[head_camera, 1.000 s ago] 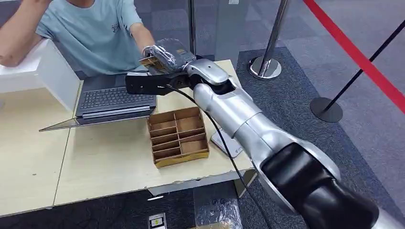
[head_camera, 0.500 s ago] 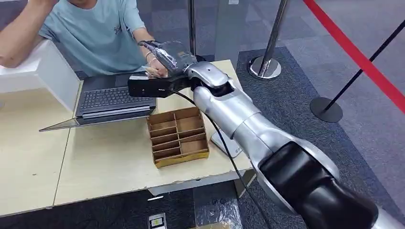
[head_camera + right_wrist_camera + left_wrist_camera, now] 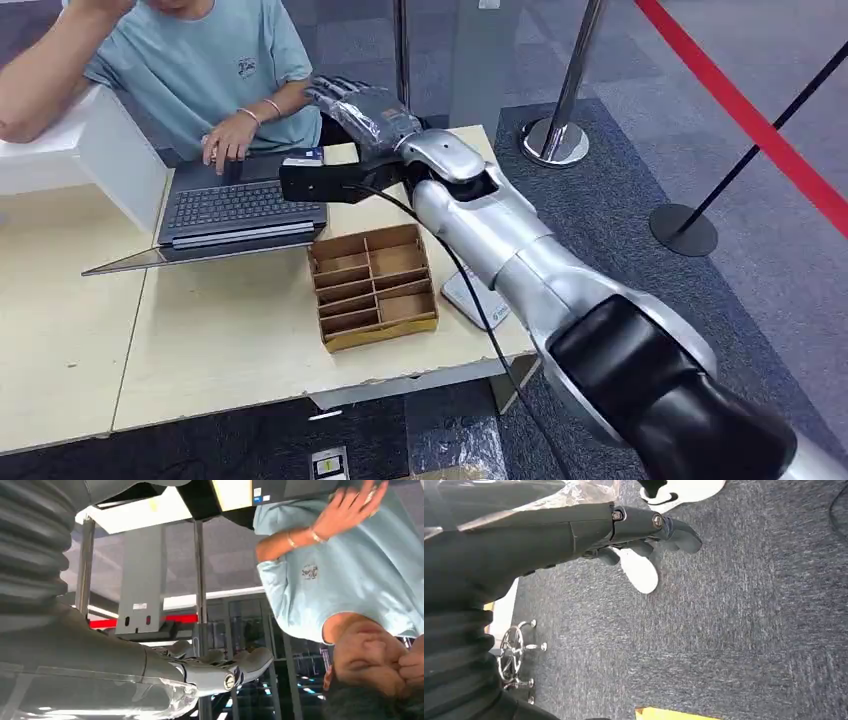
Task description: Pass the card to the sensor for recognition and then transmit it.
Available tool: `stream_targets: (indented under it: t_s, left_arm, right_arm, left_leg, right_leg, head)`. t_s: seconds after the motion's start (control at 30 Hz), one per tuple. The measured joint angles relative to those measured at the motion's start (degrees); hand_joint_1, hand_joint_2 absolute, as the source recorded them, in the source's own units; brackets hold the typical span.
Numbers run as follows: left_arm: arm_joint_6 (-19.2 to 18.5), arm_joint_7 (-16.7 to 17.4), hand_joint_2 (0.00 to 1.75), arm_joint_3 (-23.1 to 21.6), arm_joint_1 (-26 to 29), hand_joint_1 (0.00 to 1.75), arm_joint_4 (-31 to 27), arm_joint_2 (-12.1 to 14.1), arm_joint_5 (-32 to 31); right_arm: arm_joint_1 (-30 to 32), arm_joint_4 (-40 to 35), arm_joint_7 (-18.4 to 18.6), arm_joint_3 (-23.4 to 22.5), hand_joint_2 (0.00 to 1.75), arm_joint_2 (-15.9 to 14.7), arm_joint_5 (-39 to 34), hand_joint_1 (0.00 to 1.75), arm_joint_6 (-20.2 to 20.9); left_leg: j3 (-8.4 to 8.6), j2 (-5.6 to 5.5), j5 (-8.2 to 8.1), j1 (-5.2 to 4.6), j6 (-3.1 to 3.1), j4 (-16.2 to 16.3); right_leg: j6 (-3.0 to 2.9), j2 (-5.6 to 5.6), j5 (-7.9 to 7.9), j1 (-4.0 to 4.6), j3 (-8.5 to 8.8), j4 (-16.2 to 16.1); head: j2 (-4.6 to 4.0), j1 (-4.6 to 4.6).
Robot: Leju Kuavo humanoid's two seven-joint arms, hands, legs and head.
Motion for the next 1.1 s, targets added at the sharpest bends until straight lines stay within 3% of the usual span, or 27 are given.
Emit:
stream_targets:
  t_s: [0.5,0.63,0.67,0.73,0.87,1.1]
  left_arm:
    - [0.2,1.9,1.75,0.0,0.2,0.0,0.0,0.0,2.4]
    - [0.2,2.0,1.75,0.0,0.3,0.0,0.0,0.0,2.6]
    - [0.2,2.0,1.75,0.0,0.3,0.0,0.0,0.0,2.6]
    - [0.2,2.0,1.75,0.0,0.3,0.0,0.0,0.0,2.8]
    - [0.2,2.1,1.75,0.0,0.3,0.0,0.0,0.0,3.2]
    - [0.2,2.1,1.75,0.0,0.3,0.0,0.0,0.1,3.3]
  right_arm:
    - [7.3,-16.8,6.4,-0.8,1.75,-8.2,-2.1,0.0,10.3]
    - [9.6,-20.8,6.8,-0.8,1.75,-9.8,-2.3,0.0,11.5]
    - [10.0,-21.7,7.0,-0.8,1.75,-10.2,-2.4,0.24,11.7]
    - [10.7,-23.5,7.5,-0.8,1.75,-11.0,-2.6,1.55,12.8]
    - [13.7,-28.4,9.4,-0.8,1.75,-13.0,-3.8,1.59,15.3]
    - [16.2,-31.4,10.2,-1.2,1.75,-14.5,-4.5,1.54,15.5]
  left_leg:
    - [0.02,-0.01,-0.01,-0.01,0.0,0.0]
    - [0.02,-0.01,0.0,-0.01,0.0,0.0]
    - [0.02,0.0,0.0,0.0,0.0,0.0]
    - [0.03,0.0,0.0,0.0,0.0,0.0]
    - [0.03,-0.01,-0.01,-0.01,0.0,0.0]
    - [0.02,-0.01,-0.01,-0.01,0.0,0.0]
  right_leg:
    - [0.0,0.01,0.0,0.0,0.0,0.0]
    - [0.0,0.04,0.0,0.0,-0.01,0.0]
    - [0.0,0.04,0.0,0.0,0.0,0.0]
    - [0.0,0.04,0.0,0.0,0.0,0.0]
    - [0.0,0.04,0.0,0.0,0.0,0.0]
    - [0.0,0.04,0.0,-0.01,0.0,0.0]
  head:
    - [0.0,0.0]
    - [0.0,0.0]
    - [0.0,0.0]
    - [0.0,0.0]
    - [0.0,-0.02]
    - [0.0,0.0]
